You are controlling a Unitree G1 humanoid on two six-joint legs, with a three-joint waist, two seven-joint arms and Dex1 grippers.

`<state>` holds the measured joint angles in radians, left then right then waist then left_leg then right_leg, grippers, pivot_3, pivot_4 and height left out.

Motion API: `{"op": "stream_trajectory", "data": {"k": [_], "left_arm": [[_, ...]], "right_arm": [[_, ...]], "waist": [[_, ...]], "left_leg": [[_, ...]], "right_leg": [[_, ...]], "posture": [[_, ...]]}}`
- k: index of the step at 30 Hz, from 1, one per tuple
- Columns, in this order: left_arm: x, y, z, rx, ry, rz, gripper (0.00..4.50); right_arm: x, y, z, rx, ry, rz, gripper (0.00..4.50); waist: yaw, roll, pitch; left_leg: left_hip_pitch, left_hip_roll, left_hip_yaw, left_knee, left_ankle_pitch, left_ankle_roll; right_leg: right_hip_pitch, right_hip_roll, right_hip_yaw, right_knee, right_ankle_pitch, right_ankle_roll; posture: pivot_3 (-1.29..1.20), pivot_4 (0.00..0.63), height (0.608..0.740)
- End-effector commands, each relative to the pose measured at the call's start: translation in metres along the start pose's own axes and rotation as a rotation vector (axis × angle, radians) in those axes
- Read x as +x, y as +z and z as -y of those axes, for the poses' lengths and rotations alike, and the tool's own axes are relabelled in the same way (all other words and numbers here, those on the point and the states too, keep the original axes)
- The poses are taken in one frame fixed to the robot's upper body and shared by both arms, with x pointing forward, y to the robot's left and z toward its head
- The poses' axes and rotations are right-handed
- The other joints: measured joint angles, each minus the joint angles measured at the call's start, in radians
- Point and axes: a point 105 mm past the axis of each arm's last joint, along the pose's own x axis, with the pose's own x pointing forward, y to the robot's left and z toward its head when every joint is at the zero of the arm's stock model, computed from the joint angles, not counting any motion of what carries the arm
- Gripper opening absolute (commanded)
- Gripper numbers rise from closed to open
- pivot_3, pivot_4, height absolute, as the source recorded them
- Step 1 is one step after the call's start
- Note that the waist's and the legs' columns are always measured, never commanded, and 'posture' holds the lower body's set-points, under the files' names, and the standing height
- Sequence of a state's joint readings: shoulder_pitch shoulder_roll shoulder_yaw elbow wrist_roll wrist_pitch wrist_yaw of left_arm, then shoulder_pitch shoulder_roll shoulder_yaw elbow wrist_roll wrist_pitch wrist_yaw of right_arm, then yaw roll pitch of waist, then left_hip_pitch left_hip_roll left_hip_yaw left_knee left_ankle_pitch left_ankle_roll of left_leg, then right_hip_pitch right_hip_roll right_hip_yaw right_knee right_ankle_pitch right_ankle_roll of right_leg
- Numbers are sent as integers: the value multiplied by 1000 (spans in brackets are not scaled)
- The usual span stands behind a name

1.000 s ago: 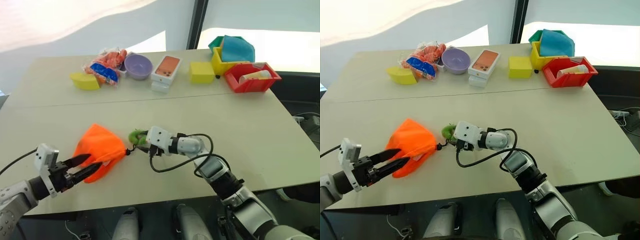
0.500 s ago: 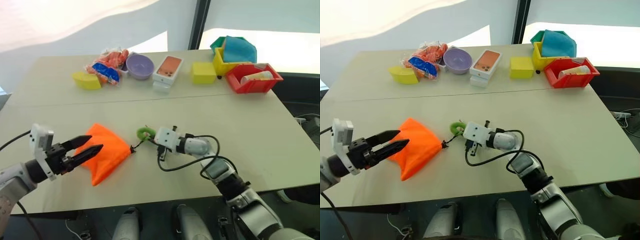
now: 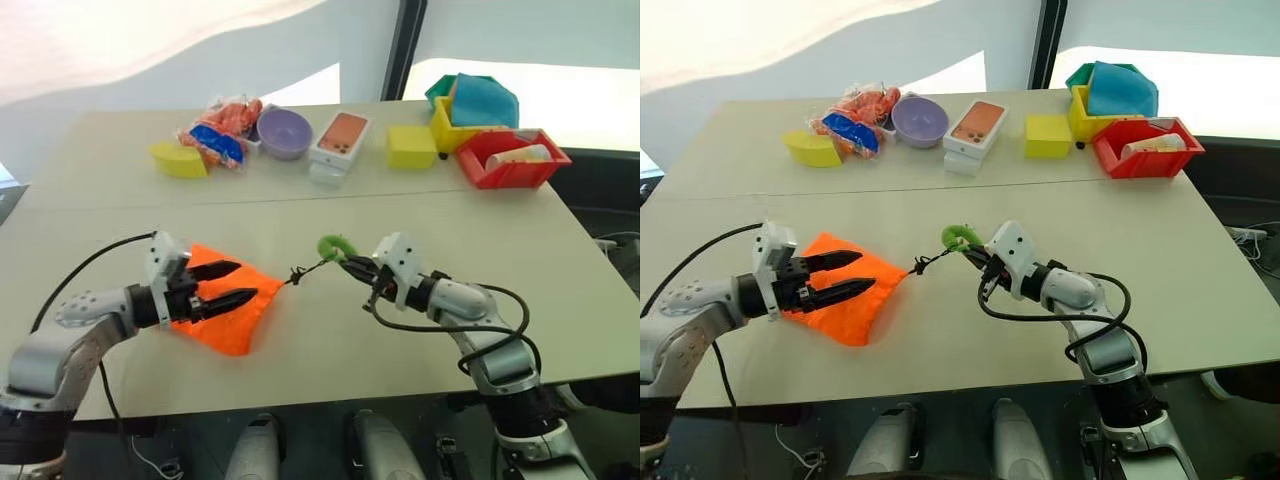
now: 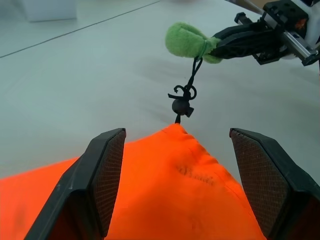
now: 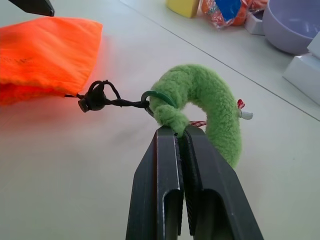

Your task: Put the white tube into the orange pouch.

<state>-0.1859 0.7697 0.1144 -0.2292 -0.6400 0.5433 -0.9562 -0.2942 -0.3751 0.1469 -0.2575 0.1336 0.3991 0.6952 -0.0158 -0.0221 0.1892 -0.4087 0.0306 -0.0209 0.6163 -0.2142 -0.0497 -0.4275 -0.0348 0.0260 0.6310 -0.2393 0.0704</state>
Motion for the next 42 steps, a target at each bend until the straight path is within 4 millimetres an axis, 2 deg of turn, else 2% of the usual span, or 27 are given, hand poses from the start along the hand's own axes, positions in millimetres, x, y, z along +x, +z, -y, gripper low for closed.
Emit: {"op": "stream_trajectory", "data": {"k": [1,10,15,20,32,35,40,41,42], "left_arm": [[15,4,2,103,-77,-10,3538],[46,-6,11,224,-222,-61,3538],[63,-8,-1,258,-271,-86,3538],[70,-11,-10,270,-319,-124,3538],[77,-12,-11,325,-381,-176,3538],[77,-12,-11,327,-383,-174,2830],[77,-10,-11,333,-376,-165,285],[77,-10,-11,332,-377,-165,34],[76,-11,-10,332,-376,-166,34]], "right_arm": [[-1,17,-2,-28,1,53,29],[0,20,-4,-28,9,60,29],[1,24,-6,-37,27,65,29],[3,26,-8,-42,35,70,29],[2,28,-10,-49,30,68,29],[2,28,-11,-51,32,66,0],[3,27,-12,-51,38,64,0],[3,27,-12,-51,38,63,0],[3,27,-12,-52,39,62,0]], "waist": [[1,0,0],[1,0,0],[3,0,0],[-2,0,0],[0,0,0],[0,0,0],[0,0,0],[0,0,0],[0,0,0]], "left_leg": [[0,0,0,0,0,0],[0,2,-1,0,0,0],[0,2,-1,3,0,0],[-1,2,-1,5,0,1],[-1,2,-2,6,0,1],[-1,2,-2,7,0,1],[-1,2,-2,7,0,1],[-1,2,-2,7,0,1],[-1,2,-2,7,0,1]], "right_leg": [[0,0,0,0,0,0],[0,3,1,1,1,-1],[0,3,1,1,1,-1],[1,4,1,2,1,-1],[1,5,1,4,2,-1],[1,5,1,4,2,-1],[1,5,1,4,2,-1],[1,5,1,4,2,-1],[1,5,1,4,2,-1]], "posture": [[0,150,740],[0,150,740],[0,150,740],[0,150,740],[0,150,740],[0,150,740],[0,150,740],[0,150,740],[0,150,740]]}}
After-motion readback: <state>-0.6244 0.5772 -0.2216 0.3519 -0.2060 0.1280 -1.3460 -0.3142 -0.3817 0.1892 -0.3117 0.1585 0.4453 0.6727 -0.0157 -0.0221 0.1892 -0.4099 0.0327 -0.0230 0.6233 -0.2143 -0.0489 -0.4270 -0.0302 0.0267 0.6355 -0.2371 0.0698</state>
